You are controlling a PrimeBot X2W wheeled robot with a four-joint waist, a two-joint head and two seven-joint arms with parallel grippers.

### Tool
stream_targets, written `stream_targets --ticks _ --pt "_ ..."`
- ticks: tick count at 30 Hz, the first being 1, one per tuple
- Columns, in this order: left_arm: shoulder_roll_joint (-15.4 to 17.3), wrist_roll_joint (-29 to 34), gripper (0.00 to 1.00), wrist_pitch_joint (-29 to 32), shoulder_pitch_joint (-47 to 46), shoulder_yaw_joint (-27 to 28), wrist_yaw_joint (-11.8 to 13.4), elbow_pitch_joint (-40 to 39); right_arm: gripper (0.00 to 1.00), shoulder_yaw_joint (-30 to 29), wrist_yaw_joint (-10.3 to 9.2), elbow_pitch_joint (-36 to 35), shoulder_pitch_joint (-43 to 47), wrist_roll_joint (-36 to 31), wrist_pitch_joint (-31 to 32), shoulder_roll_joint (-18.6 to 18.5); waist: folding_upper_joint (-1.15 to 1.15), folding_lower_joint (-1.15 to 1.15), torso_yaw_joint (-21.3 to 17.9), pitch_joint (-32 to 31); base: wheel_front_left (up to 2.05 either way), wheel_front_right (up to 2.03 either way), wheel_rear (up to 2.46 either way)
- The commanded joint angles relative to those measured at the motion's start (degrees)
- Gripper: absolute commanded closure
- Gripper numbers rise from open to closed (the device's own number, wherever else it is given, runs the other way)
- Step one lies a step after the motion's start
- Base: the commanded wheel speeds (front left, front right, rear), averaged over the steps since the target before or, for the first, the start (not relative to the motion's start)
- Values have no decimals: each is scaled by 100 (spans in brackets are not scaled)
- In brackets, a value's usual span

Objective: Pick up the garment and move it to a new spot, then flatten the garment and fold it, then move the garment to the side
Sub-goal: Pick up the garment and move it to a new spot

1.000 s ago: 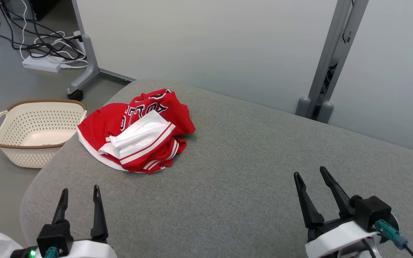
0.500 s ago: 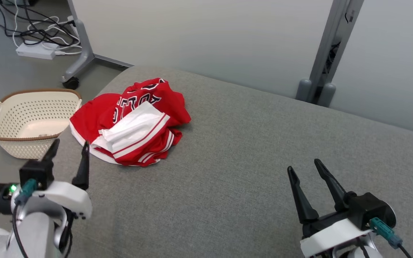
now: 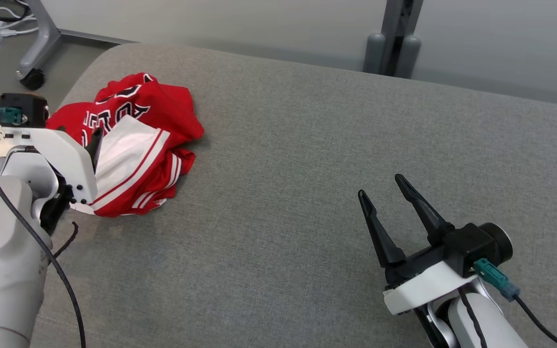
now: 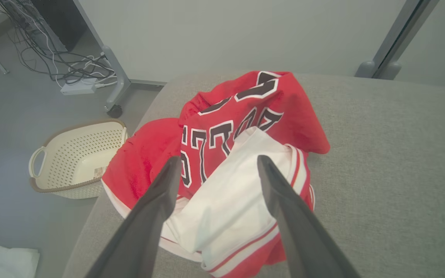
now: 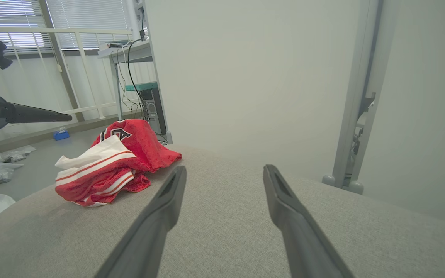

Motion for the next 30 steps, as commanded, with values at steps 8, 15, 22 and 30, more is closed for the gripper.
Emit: stream_targets --ticks 8,15,22,30 --pt "531 -649 0 638 -739 -757 -6 497 0 168 1 48 -239 -38 -17 -61 0 0 -389 486 0 0 0" --pt "664 -847 0 762 -1074 -1141 -7 941 0 203 1 48 -343 -45 -17 -81 0 0 -533 693 0 0 0" --pt "651 -907 0 737 -1262 -1352 -7 1378 0 182 1 42 -401 -33 -17 -68 0 0 -638 837 0 0 0" --pt "627 -841 73 620 -1366 -1465 49 1763 0 110 1 9 -359 -97 -17 -55 0 0 -691 893 0 0 0"
